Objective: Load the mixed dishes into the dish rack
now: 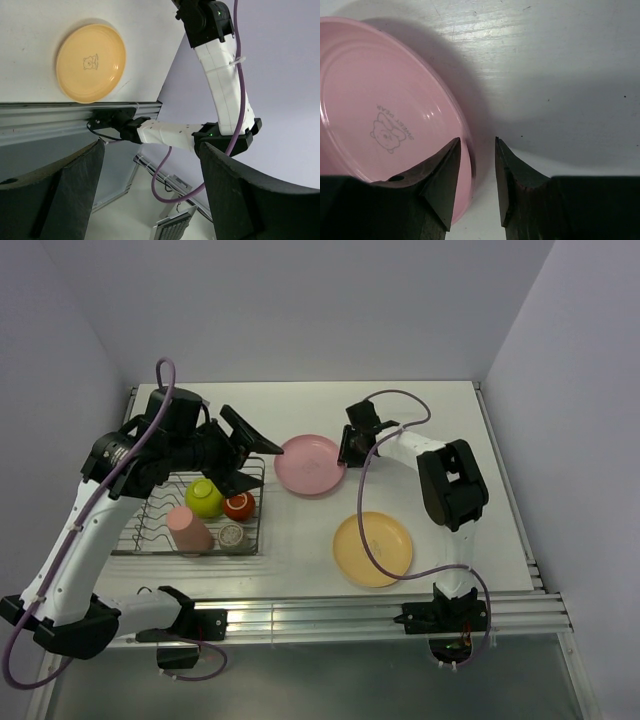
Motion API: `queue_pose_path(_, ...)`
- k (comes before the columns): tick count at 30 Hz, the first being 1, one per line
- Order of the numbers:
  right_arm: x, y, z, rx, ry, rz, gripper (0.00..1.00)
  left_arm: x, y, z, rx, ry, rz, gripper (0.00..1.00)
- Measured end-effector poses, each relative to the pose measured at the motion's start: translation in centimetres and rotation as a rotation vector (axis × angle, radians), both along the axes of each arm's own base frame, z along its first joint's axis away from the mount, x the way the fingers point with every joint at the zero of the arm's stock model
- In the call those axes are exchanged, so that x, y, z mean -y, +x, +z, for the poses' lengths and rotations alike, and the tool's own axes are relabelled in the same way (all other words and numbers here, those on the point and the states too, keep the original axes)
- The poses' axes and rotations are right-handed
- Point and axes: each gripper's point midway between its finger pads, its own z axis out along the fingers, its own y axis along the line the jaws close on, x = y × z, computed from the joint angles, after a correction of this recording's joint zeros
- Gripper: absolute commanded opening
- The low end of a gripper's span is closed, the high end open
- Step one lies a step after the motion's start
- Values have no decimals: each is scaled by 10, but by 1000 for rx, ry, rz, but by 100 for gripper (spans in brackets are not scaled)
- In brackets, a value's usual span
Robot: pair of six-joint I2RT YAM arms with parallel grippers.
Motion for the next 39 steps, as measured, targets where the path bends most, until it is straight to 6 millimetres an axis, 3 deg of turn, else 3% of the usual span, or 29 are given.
queue_pose_path(1, 0, 0, -1, 0, 0, 1, 38, -1, -2, 0, -4, -5, 0, 82)
queue_pose_path(2, 0, 1, -1, 2, 1, 2, 20, -1, -4, -1, -7, -9, -2, 82)
queue_pose_path(4, -1, 2, -1, 7, 1, 11, 0, -1, -10, -3, -20, -21, -6, 82)
queue_pose_path(10, -10, 11, 4, 30, -7, 33, 0, 7, -16, -2, -61, -111, -16, 76)
queue_pose_path(13, -5, 9, 21, 75, -86, 49, 0, 21, -9, 5, -89, -218, 0, 72)
queue_pose_path(16, -14, 1, 71, 212, -207, 108, 0, 32, 1, 5, -135, -340, 38, 70)
queue_pose_path(19, -40, -20, 149, 419, -253, 198, 0, 42, 12, 14, -173, -460, 70, 70)
queue_pose_path(21, -54, -43, 209, 585, -273, 249, 0, 49, 20, 27, -172, -523, 65, 70)
queue_pose_path(24, -63, -88, 283, 809, -267, 306, 0, 58, 28, 47, -155, -592, 34, 70)
queue_pose_path(27, -62, -126, 320, 943, -288, 347, 0, 64, 34, 59, -131, -637, 12, 69)
queue_pose_path(32, -44, -156, 325, 1018, -440, 369, 0, 62, 32, 71, -96, -676, 4, 70)
queue_pose_path(39, -43, -196, 320, 1100, -599, 440, 0, 56, 26, 68, -100, -673, 24, 71)
